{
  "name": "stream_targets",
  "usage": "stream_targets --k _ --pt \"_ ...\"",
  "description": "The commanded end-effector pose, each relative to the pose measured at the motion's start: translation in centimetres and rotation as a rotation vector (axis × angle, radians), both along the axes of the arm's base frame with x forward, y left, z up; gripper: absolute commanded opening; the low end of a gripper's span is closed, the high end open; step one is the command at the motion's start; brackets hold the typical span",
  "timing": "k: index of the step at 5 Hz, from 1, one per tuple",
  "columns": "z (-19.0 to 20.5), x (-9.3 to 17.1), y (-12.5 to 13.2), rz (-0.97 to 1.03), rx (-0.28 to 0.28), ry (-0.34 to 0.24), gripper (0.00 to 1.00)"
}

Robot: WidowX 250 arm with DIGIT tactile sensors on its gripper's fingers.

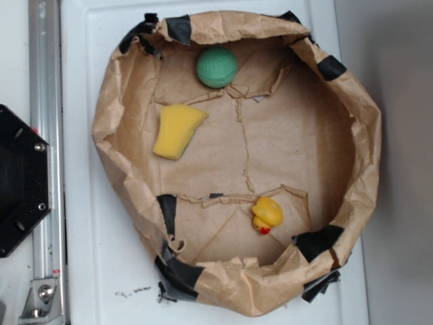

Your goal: Grab the green sponge.

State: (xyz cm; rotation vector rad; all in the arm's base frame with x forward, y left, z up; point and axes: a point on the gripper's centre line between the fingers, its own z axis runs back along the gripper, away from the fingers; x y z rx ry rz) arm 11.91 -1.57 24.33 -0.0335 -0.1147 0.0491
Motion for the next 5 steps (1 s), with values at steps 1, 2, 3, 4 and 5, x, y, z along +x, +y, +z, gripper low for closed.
stream_targets --k 1,2,3,4,5 --pt "0.0 0.0 0.0 0.0 0.0 0.0 1.0" --pt "-2.8 5.0 1.0 0.181 0.019 -0.024 1.0" --pt "-5.0 9.2 1.5 0.372 0.028 -0.084 1.0" --pt "-7.3 11.6 2.8 0.623 0.027 -0.112 1.0" --pt "-10.8 12.7 4.4 0.701 0.051 -0.067 1.0"
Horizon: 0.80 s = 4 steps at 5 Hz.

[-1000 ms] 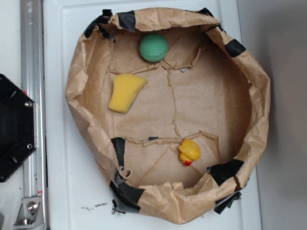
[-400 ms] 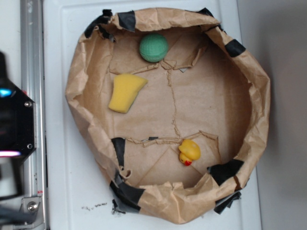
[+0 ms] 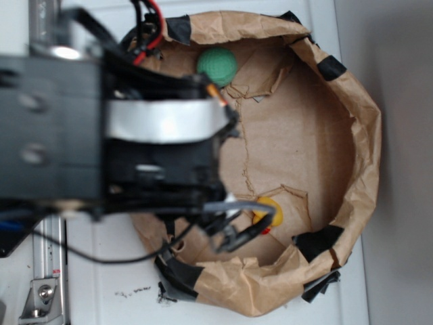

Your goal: Grab the green sponge.

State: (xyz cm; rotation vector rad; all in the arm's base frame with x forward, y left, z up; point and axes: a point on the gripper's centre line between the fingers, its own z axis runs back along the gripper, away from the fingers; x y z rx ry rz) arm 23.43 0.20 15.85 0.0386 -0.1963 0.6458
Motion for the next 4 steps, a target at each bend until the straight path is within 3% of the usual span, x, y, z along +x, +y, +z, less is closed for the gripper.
stream_targets --k 1,3,4 --pt "-6.0 0.3 3.6 0.097 0.04 0.092 1.0" --pt "-10.9 -3.8 6.8 0.124 0.026 0.171 1.0" --pt "-11.3 -4.6 7.9 0.137 0.009 0.129 1.0"
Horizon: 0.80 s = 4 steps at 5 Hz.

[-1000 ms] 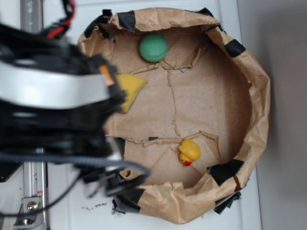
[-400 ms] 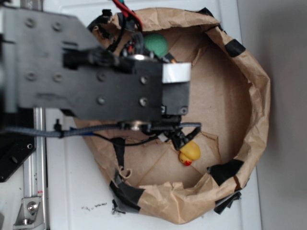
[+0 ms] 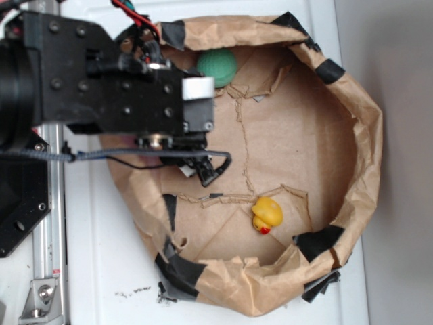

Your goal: Grab the green sponge.

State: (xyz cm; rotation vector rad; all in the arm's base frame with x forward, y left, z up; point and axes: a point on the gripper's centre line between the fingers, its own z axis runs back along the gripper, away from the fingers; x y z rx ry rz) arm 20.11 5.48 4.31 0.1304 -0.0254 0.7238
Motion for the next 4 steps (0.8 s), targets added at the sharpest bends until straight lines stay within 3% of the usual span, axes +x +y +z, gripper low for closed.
stream_targets --k 1,2,3,4 --pt "0.4 0.2 2.9 0.036 -0.017 -0.12 1.0" --pt "-0.1 1.6 3.7 0.073 -0.049 -0.145 1.0" --pt "-1.9 2.4 3.6 0.054 -0.099 -0.122 1.0" --pt "-4.5 1.9 2.6 0.006 -0.193 -0.051 1.0"
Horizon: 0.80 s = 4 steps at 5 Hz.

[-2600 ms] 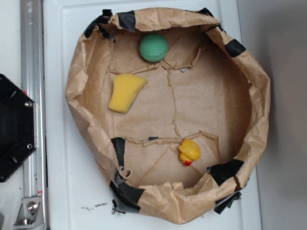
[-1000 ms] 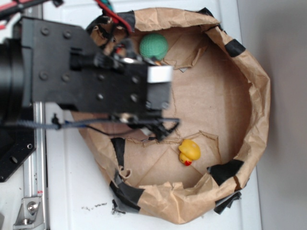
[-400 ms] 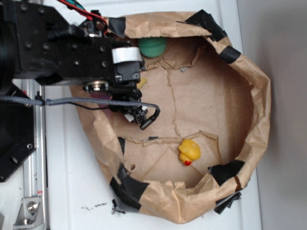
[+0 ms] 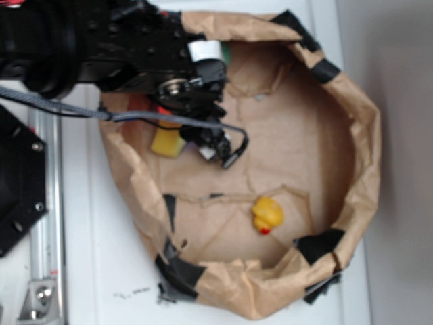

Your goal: Grab the green sponge.

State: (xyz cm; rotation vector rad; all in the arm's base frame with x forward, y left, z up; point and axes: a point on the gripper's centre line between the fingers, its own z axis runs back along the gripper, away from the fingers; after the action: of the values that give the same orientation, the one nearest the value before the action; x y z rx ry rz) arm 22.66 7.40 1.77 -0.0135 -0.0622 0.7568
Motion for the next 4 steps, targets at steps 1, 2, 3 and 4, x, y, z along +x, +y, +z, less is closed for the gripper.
stream_targets --k 1,2,3,4 --pt "-2.4 -1.1 0.1 -0.098 -0.068 0.036 0.0" --pt "-0.9 -1.1 0.0 -0.153 -0.097 0.008 0.0" --pt "0.6 -1.2 -0.2 -0.216 -0.121 -0.021 0.0" --pt "3.4 -1.1 -0.6 -0.27 -0.118 -0.068 0.0"
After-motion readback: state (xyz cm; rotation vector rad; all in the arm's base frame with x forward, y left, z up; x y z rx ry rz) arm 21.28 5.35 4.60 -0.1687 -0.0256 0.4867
